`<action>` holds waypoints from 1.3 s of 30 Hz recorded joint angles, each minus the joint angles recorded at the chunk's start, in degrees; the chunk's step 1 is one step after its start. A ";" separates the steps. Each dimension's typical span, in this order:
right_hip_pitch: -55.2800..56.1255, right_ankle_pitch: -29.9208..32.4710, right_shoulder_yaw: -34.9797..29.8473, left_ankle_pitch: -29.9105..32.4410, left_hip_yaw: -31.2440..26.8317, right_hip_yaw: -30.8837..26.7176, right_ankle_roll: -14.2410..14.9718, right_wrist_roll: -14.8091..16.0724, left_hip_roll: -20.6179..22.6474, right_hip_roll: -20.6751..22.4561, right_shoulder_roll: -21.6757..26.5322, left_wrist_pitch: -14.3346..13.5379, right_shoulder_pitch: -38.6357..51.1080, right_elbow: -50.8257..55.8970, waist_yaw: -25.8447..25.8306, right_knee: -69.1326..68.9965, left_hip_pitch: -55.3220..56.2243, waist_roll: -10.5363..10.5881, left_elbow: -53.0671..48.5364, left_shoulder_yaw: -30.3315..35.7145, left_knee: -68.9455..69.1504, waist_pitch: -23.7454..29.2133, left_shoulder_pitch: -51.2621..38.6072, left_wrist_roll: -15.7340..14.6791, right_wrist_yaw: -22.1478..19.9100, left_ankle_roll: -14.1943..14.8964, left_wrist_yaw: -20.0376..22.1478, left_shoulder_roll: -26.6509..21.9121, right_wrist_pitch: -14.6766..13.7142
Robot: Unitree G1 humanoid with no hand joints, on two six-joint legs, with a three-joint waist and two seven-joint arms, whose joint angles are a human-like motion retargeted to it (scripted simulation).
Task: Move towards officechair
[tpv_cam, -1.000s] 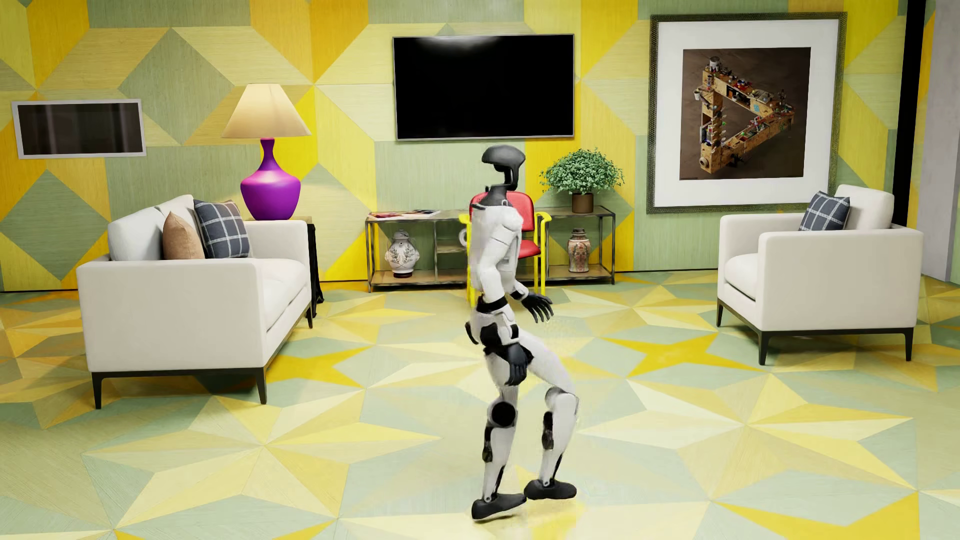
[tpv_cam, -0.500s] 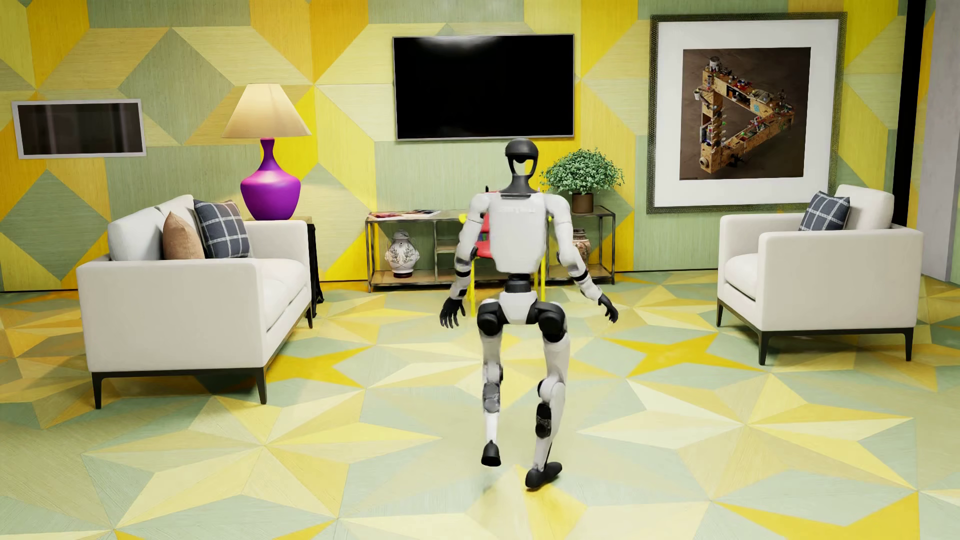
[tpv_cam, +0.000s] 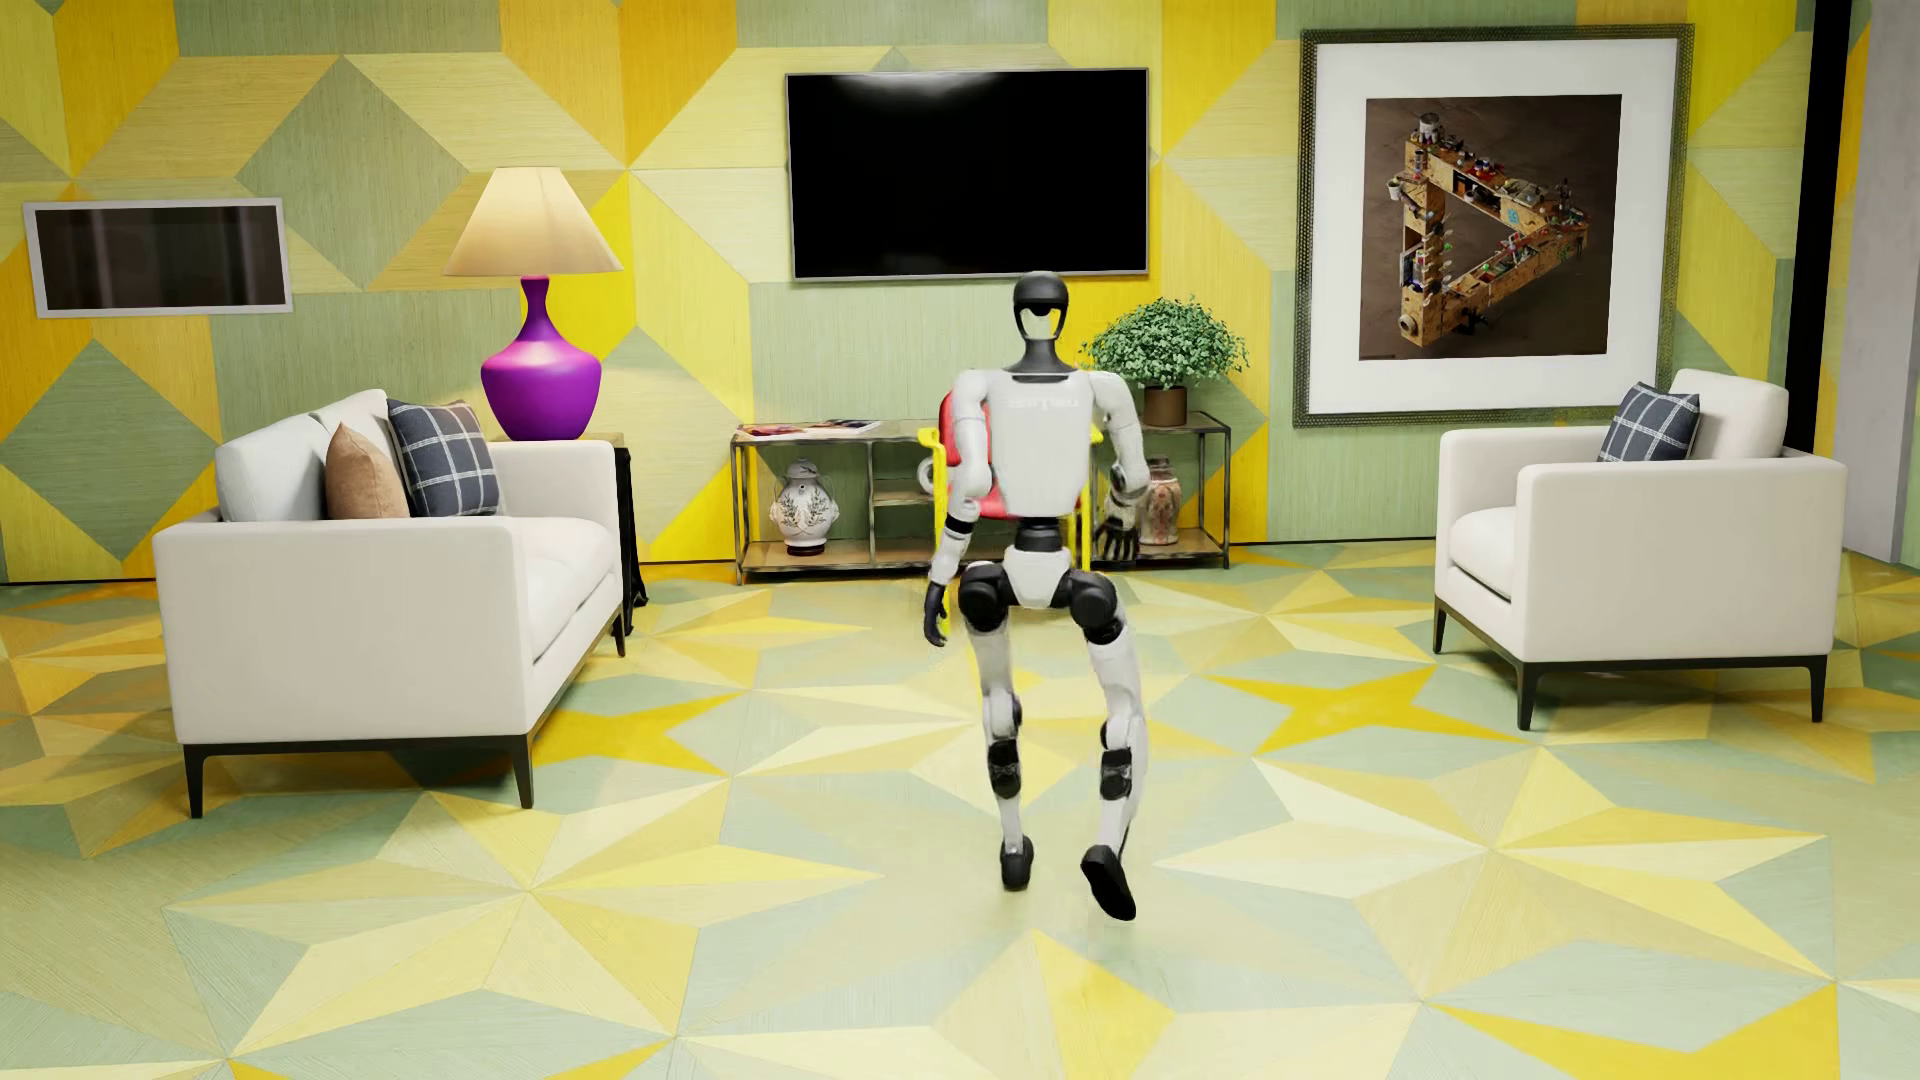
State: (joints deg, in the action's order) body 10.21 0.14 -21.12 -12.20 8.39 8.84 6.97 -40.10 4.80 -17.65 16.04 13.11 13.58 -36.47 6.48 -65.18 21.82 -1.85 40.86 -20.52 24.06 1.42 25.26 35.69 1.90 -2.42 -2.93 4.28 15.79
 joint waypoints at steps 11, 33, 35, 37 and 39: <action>23.14 0.50 8.53 -16.05 -11.56 1.58 -0.94 10.55 3.60 9.18 -6.41 -7.39 -34.90 -16.69 -8.02 49.70 -17.28 -2.57 -4.72 12.62 -1.31 -1.11 -15.80 6.50 -0.45 2.64 5.43 -7.62 7.55; -7.60 -21.84 5.40 4.42 4.53 -6.46 -4.52 5.50 -15.82 15.27 -8.16 3.88 -3.50 -0.75 -3.56 27.03 4.69 5.20 5.78 6.09 3.76 -1.10 -8.61 5.60 -12.38 1.20 1.22 -6.91 -1.23; -2.82 -8.69 5.18 0.75 6.79 -8.82 -4.26 6.77 -11.73 11.06 -6.80 2.32 -8.81 -2.82 -3.66 14.01 0.20 4.00 4.53 6.66 3.37 -0.55 -10.48 5.60 -10.89 0.69 2.26 -4.85 -0.06; 6.39 4.38 2.25 -1.74 8.96 -11.55 -3.10 6.23 -7.09 6.03 -4.59 -0.44 -12.81 -7.45 -3.54 -3.59 -5.17 2.06 2.20 6.91 1.05 0.44 -12.02 4.42 -5.33 -0.36 3.44 -2.78 2.54; 15.13 1.72 1.86 -5.40 9.22 -12.51 -3.04 7.54 -4.58 3.16 -5.56 -1.25 -15.67 -14.76 -4.21 -14.23 -7.47 -0.02 0.52 7.85 2.84 1.49 -14.82 3.55 -3.85 -0.84 6.00 -2.65 7.44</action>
State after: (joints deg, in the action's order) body 25.34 1.85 -19.27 -17.61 17.62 -3.67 3.93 -32.56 0.22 -14.50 10.48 11.86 -2.08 -51.22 2.27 -79.40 14.35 -1.87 41.38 -12.66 26.89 2.91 10.44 39.24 -1.95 -3.26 3.08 1.62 23.23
